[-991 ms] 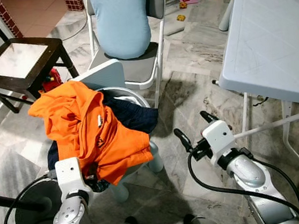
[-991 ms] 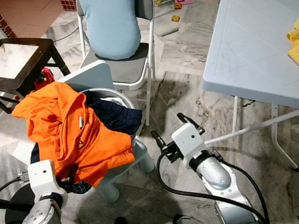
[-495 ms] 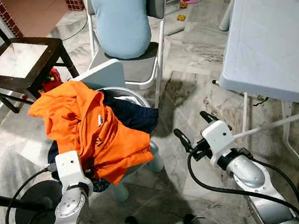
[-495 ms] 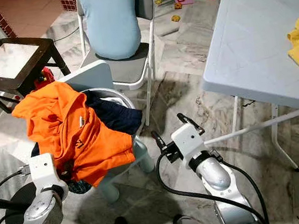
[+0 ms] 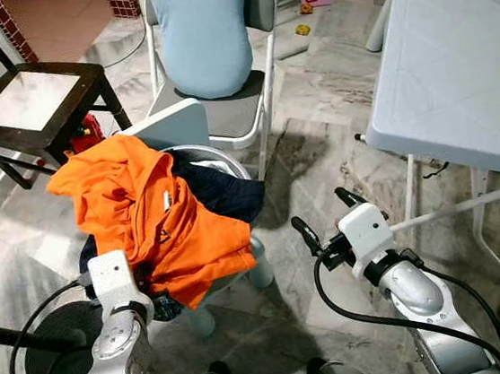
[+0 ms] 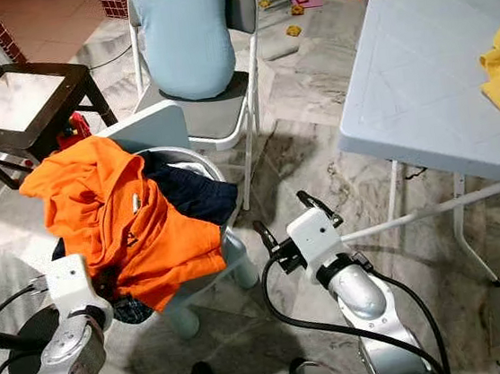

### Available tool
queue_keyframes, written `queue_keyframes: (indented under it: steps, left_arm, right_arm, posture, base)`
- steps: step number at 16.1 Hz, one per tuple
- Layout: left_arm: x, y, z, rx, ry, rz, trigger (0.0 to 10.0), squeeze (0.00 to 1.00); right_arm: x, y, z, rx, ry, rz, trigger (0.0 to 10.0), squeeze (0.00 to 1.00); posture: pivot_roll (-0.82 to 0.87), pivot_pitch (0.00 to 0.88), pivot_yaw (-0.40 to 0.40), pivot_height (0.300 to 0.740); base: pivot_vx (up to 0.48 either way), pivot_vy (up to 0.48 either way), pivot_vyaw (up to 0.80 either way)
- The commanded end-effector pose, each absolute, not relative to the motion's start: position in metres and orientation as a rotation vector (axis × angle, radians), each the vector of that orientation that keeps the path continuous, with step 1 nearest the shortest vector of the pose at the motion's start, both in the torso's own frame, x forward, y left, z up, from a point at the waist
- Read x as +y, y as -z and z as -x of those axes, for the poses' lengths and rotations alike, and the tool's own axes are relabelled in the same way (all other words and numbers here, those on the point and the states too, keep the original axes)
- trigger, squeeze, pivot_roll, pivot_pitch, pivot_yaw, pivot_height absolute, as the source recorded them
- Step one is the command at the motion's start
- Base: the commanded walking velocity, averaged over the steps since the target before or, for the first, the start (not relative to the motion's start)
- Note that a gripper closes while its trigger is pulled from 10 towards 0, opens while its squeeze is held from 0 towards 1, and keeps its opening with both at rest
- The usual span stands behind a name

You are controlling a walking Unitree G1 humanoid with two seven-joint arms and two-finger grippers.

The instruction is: Hang hanger

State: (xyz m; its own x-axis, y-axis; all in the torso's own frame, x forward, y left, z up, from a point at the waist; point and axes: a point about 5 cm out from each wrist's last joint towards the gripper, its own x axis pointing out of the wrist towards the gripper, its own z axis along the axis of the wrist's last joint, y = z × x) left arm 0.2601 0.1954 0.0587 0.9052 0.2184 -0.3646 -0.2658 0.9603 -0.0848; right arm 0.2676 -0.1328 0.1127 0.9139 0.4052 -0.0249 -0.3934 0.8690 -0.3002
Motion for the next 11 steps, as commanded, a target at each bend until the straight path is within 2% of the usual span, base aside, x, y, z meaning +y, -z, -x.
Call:
queue_keyframes:
  steps: [1, 7, 11]
  left_arm:
    - [0.198, -0.063, -0.259, 0.328, -0.273, 0.149, 0.0, 0.00]
    - [0.190, -0.081, -0.269, 0.204, -0.207, 0.197, 0.0, 0.00]
    - [0.159, -0.118, -0.277, -0.014, 0.080, -0.025, 0.0, 0.00]
  right_arm:
    - [-0.132, -0.116, -0.265, -0.057, -0.421, 0.308, 10.0, 0.00]
    - [-0.133, -0.115, -0.266, -0.056, -0.420, 0.309, 10.0, 0.00]
    - [-0.137, -0.116, -0.277, -0.050, -0.366, 0.245, 10.0, 0.00]
  posture:
    - [-0.05, 0.229, -0.012, 0.740]
    - [-0.04, 0.219, -0.012, 0.740]
    - [-0.01, 0.157, -0.005, 0.740]
  base:
    - [0.000, 0.000, 0.00]
    - [0.000, 0.000, 0.00]
    - [0.000, 0.000, 0.00]
